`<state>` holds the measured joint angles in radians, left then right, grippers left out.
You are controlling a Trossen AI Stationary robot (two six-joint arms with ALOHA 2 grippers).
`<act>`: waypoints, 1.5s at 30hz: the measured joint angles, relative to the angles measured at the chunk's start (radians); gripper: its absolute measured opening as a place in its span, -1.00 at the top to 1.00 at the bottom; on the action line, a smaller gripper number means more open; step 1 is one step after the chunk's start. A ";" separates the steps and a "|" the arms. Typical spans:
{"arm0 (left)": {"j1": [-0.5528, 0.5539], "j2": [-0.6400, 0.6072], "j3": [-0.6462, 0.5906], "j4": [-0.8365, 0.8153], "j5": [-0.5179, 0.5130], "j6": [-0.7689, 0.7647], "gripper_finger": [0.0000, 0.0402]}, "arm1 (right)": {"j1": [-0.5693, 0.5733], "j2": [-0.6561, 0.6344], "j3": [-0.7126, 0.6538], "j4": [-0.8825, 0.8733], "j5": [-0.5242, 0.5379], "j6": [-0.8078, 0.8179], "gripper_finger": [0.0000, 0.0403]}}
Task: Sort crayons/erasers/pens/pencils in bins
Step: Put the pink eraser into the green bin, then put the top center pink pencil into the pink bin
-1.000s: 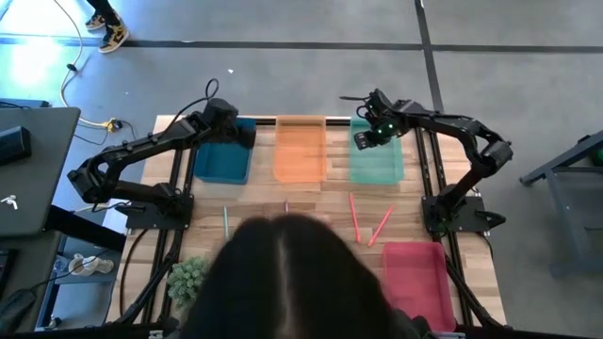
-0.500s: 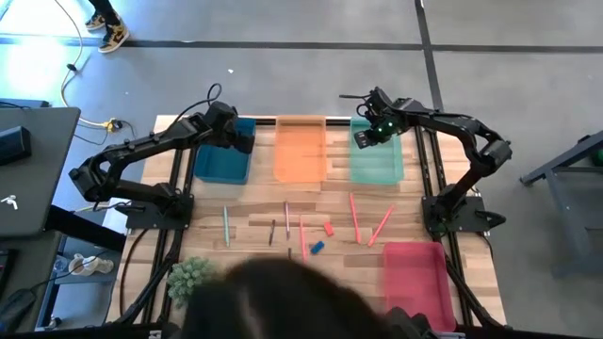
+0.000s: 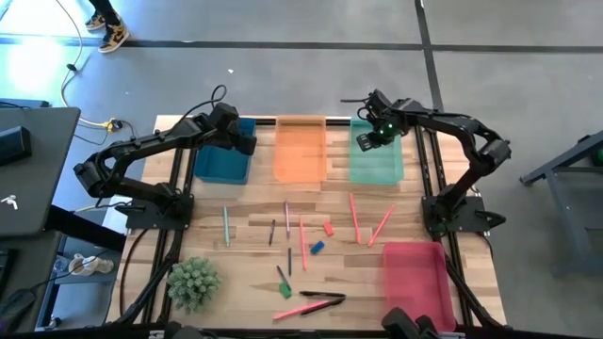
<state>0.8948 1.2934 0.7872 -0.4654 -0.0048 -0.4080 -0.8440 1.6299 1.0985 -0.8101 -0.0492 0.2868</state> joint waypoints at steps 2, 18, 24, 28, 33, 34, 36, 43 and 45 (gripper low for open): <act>0.000 0.000 0.000 0.000 0.010 0.000 0.49 | 0.000 0.009 0.000 -0.007 -0.008 0.001 0.73; -0.034 0.000 0.000 -0.014 0.031 -0.008 0.49 | 0.000 0.013 -0.001 0.013 -0.052 0.027 0.19; -0.052 0.000 0.000 -0.014 0.039 0.001 0.49 | 0.000 0.001 -0.001 0.011 -0.070 0.022 0.14; -0.054 0.000 0.000 -0.014 0.095 0.059 0.42 | 0.000 -0.048 -0.001 0.016 -0.029 0.019 0.14; -0.053 0.000 0.000 -0.014 0.111 0.035 0.20 | 0.000 -0.122 -0.001 0.033 -0.010 -0.006 0.14; -0.053 0.000 0.000 -0.016 0.120 0.017 0.15 | 0.000 -0.134 -0.001 0.040 -0.011 -0.007 0.14; -0.053 -0.001 0.000 -0.022 0.158 -0.030 0.06 | 0.000 -0.156 -0.001 0.051 -0.011 -0.008 0.14; -0.099 -0.001 0.000 -0.053 0.261 -0.182 -0.02 | 0.000 -0.185 0.000 0.075 -0.010 -0.033 0.14; -0.131 -0.001 0.000 -0.040 0.245 -0.184 -0.01 | 0.000 -0.185 0.000 0.076 -0.007 -0.062 0.14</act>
<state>0.7641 1.2922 0.7872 -0.5056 0.2405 -0.5919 -0.8440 1.4445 1.0981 -0.7342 -0.0566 0.2244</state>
